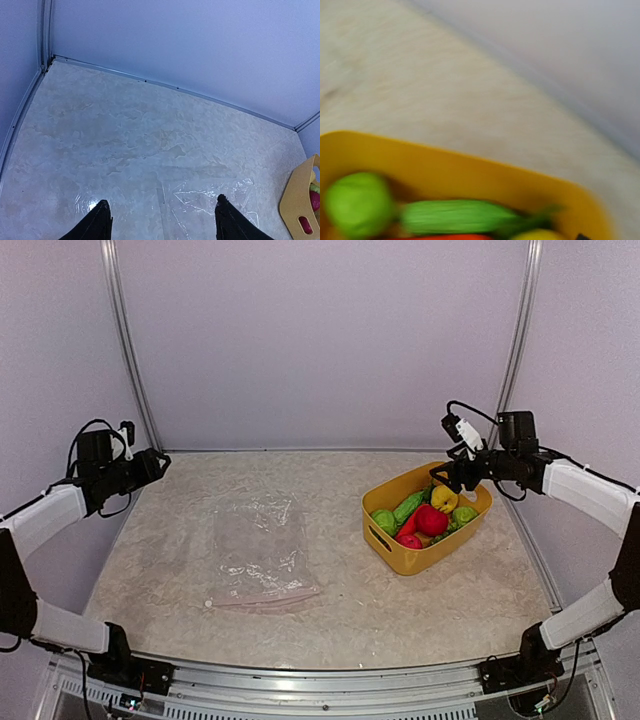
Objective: Place the food in the zip-top bag and seal the zipper
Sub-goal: Adjust the bin at the center of the board.
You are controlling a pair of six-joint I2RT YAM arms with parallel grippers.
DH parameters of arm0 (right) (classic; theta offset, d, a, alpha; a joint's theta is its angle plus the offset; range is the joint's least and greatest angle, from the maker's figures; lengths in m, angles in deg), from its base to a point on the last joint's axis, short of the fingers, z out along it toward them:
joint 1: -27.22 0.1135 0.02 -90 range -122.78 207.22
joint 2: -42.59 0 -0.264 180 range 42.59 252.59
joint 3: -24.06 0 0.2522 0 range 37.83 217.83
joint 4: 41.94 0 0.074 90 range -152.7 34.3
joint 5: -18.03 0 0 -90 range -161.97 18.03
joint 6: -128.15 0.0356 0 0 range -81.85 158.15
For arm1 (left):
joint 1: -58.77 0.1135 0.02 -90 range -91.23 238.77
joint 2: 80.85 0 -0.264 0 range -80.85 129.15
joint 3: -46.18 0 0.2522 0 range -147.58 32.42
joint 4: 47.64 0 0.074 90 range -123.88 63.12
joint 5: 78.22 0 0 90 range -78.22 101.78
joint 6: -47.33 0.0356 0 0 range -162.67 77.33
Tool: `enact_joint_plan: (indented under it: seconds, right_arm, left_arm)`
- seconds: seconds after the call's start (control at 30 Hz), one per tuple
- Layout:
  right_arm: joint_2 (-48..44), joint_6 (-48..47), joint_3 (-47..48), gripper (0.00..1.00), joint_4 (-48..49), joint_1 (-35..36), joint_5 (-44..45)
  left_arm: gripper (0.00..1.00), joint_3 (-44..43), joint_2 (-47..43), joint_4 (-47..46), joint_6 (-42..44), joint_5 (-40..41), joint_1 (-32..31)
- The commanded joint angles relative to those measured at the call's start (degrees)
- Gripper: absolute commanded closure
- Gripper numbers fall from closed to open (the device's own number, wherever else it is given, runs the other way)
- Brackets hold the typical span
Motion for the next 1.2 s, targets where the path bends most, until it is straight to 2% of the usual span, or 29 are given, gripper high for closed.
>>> enact_joint_plan:
  seconds: [0.0, 0.13, 0.33, 0.57, 0.7, 0.93, 1.17]
  right_arm:
    - [5.25, -1.75, 0.39, 0.25, -9.01, 7.23, 0.97]
    - [6.25, -2.86, 0.43, 0.28, -10.52, 12.6, 1.8]
    - [12.91, -2.66, 8.05, 0.28, -17.22, 20.53, 1.61]
    - [20.49, -1.08, 14.16, 0.32, -20.16, 25.37, 4.31]
    - [24.09, 0.04, 17.89, 0.41, -22.48, 26.63, 7.8]
    - [23.34, 0.1, 16.89, 0.71, -23.84, 28.38, 12.03]
    - [17.88, -5.02, 13.68, 0.81, -30.34, 29.27, 9.1]
  left_arm:
    - [0.34, -0.21, 2.4, -0.81, 1.85, -0.58, -0.97]
    - [0.34, -0.39, 1.57, 0.91, 3.21, 2.32, -5.83]
    - [0.33, -2.47, 1.7, 4.2, 4.05, 2.78, -12.92]
    - [0.33, -4.62, 0.46, 8.82, 2.98, 3.35, -15.38]
    - [0.33, -5.19, -0.16, 9.92, 3.35, 3.06, -16.07]
    - [0.33, -5.9, -0.05, 10.68, 3.22, 0.85, -16.18]
    - [0.36, -6.8, 1.04, 11.41, 2.4, -2.16, -16.27]
